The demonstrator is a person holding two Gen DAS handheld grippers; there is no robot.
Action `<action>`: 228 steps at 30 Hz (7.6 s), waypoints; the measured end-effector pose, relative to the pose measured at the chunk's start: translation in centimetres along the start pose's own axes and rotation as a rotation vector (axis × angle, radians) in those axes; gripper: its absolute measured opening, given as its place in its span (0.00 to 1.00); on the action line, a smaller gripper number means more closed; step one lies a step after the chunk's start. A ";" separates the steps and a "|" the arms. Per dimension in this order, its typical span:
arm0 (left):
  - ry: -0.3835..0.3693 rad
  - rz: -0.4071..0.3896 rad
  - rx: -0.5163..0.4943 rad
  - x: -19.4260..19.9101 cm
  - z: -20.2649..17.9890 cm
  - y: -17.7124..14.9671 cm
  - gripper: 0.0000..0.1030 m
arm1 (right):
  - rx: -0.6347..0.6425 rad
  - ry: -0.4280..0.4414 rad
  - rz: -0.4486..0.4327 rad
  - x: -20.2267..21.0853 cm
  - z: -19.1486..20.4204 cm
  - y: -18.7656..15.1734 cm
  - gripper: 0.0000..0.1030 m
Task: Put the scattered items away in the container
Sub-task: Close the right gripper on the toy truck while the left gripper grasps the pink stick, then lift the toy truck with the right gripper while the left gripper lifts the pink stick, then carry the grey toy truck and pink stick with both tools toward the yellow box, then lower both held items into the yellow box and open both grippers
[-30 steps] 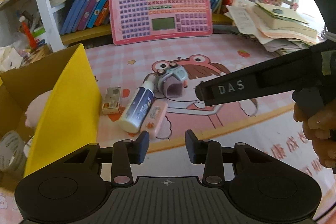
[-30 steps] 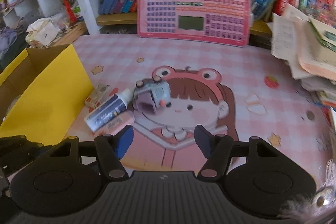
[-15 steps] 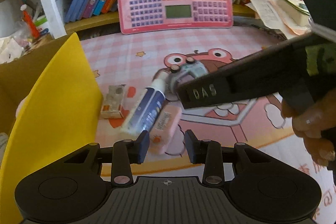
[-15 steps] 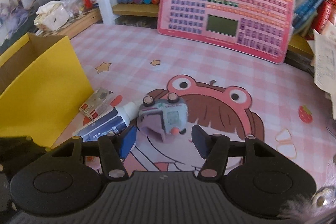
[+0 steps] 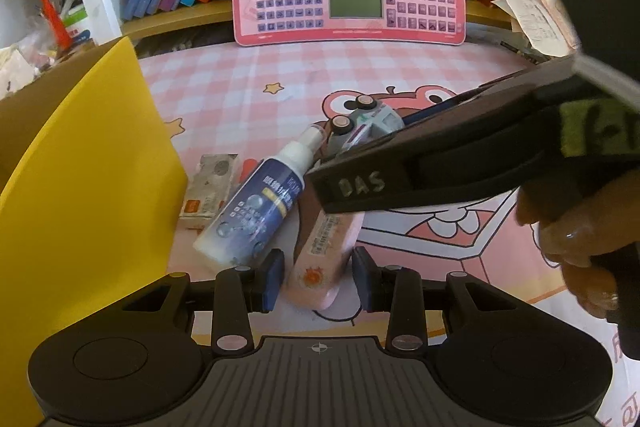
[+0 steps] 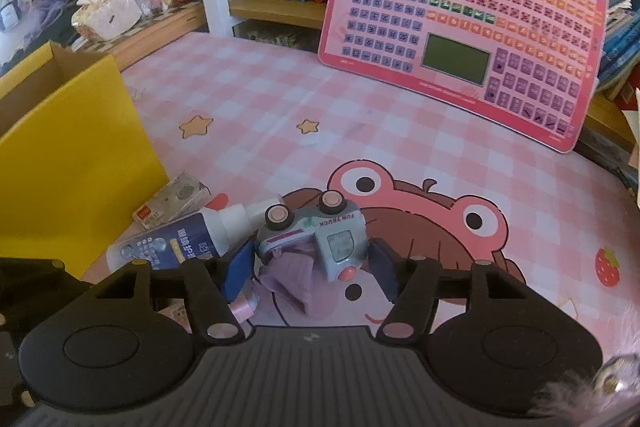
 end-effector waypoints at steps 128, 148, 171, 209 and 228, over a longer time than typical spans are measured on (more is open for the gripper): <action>-0.267 -0.217 0.086 26.2 20.4 -29.2 0.22 | -0.103 -0.059 0.037 20.1 31.1 -22.5 0.60; -0.218 -0.286 0.180 26.8 24.6 -29.3 0.22 | 0.025 -0.035 -0.004 19.2 35.2 -19.7 0.60; -0.142 -0.304 0.260 23.6 24.8 -22.9 0.22 | 0.129 0.078 -0.019 15.8 31.5 -13.2 0.59; -0.044 -0.103 0.185 9.2 26.1 -8.4 0.22 | 0.468 0.147 -0.024 4.6 25.8 2.8 0.60; -0.030 -0.095 0.209 9.3 26.9 -9.0 0.27 | 0.653 0.176 0.129 -0.1 27.5 2.6 0.60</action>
Point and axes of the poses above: each gripper's, at about its wrist camera, not at the fingertips, and x roughly against the way its jaws point, z to its left, y to its top, the point moved 1 cm from there along -x, roughly the way its jaws point, and after that the axes turned 15 degrees about -x, right-handed, at the moved point
